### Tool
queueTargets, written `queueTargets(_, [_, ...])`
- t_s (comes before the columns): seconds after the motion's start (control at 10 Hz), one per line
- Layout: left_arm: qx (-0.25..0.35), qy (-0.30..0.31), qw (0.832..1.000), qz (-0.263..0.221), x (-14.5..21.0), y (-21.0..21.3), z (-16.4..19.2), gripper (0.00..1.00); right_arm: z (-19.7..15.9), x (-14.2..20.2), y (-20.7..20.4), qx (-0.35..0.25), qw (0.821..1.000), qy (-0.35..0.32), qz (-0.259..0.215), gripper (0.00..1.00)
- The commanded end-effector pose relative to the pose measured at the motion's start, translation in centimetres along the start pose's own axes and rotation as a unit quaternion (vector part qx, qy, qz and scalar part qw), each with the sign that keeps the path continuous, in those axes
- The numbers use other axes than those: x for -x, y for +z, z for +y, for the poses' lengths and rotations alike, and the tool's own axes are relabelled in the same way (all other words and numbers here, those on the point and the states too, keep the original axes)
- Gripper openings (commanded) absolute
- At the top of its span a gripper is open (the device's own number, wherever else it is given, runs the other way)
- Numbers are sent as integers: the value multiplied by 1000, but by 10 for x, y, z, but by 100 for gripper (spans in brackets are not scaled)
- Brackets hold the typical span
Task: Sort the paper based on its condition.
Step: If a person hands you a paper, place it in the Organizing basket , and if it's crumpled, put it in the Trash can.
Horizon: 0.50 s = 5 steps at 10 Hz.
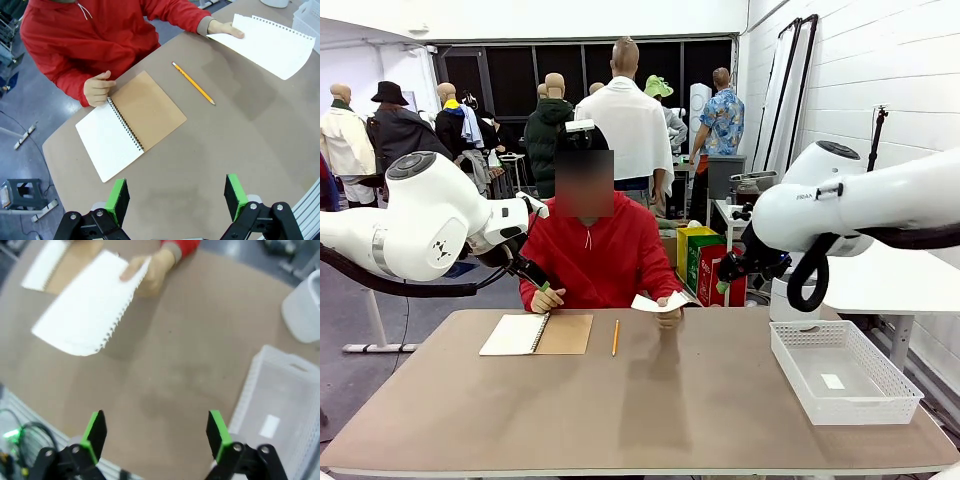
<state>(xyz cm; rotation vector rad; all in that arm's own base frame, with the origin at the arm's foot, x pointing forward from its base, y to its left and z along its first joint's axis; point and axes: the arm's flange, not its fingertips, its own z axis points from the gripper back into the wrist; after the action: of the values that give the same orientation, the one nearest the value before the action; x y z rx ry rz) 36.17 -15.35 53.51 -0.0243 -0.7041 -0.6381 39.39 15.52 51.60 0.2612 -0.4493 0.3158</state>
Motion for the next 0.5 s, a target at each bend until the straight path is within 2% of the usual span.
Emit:
queueTargets(0.0, [0,0,1000,2,0,0,0,100,1,-10,-10,-40,995,-94,6,100])
queueTargets(0.2, [0,0,1000,2,0,0,0,100,-2,-12,-23,-69,984,-156,46,100])
queueTargets(0.3, [0,0,1000,2,0,0,0,100,-3,-12,-25,-56,986,-150,53,100])
queueTargets(0.4, [0,0,1000,2,0,0,0,100,-5,-7,-20,-53,991,-119,30,100])
